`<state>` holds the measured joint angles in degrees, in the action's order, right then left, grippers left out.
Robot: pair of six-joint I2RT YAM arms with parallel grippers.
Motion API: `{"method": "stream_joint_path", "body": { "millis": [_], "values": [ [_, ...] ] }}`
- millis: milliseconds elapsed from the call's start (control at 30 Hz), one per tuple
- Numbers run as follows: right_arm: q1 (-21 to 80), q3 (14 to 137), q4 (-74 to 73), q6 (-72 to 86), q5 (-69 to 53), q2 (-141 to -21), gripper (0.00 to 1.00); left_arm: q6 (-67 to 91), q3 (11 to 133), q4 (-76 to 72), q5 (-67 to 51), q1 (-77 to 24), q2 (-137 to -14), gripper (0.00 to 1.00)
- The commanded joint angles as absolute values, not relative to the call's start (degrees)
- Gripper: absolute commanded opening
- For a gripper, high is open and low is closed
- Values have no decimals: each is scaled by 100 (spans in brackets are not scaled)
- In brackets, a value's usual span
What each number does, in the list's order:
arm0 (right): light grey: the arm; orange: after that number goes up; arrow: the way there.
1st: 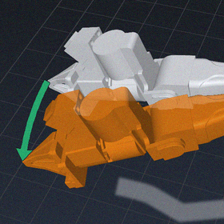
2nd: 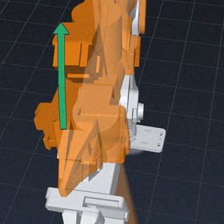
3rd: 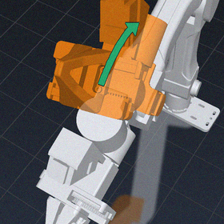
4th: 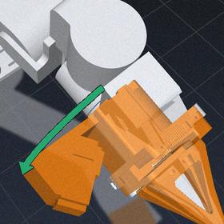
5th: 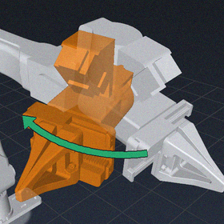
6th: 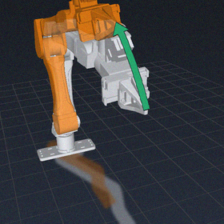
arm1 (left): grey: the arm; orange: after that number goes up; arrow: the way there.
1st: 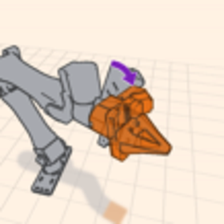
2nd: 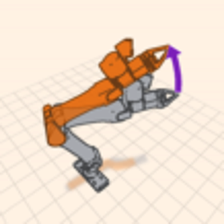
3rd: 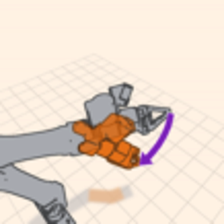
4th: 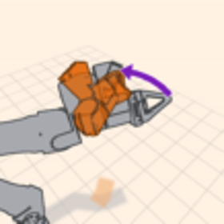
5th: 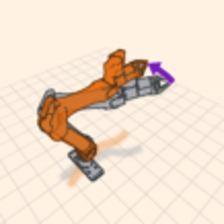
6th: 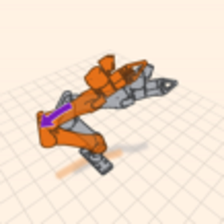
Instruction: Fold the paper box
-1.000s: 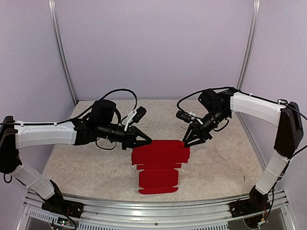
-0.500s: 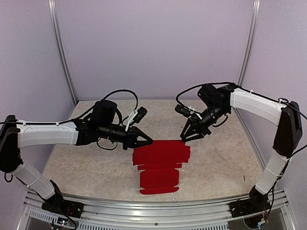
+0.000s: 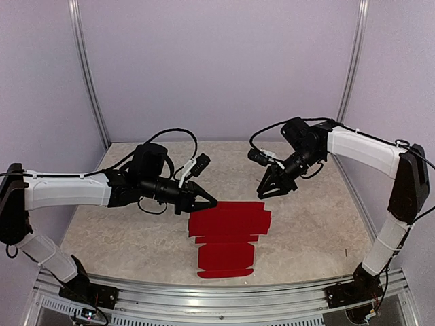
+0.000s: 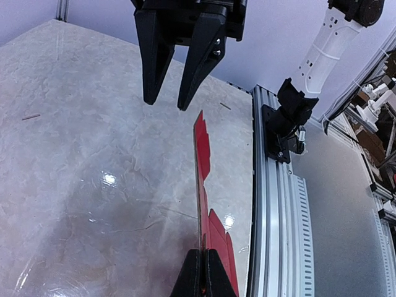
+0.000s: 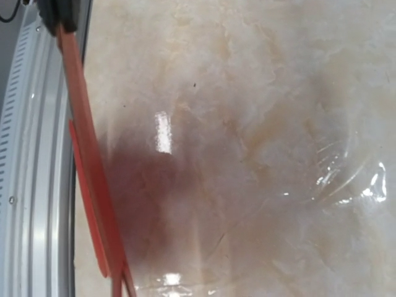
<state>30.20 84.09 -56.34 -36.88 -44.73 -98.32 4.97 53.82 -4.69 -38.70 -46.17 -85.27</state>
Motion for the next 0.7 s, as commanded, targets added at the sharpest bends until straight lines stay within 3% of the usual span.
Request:
{"method": "stream_joint_path", "body": {
  "millis": [0, 667],
  "values": [
    [3061, 8358, -5724, -3786, -4539, -9736, 29, 448, 5441, -480, -3803, -4641, -8455, 0],
    [3269, 8276, -6162, -4334, -4929, -9650, 31, 492, 5484, -569, -3719, -4614, -8470, 0]
  ]
}}
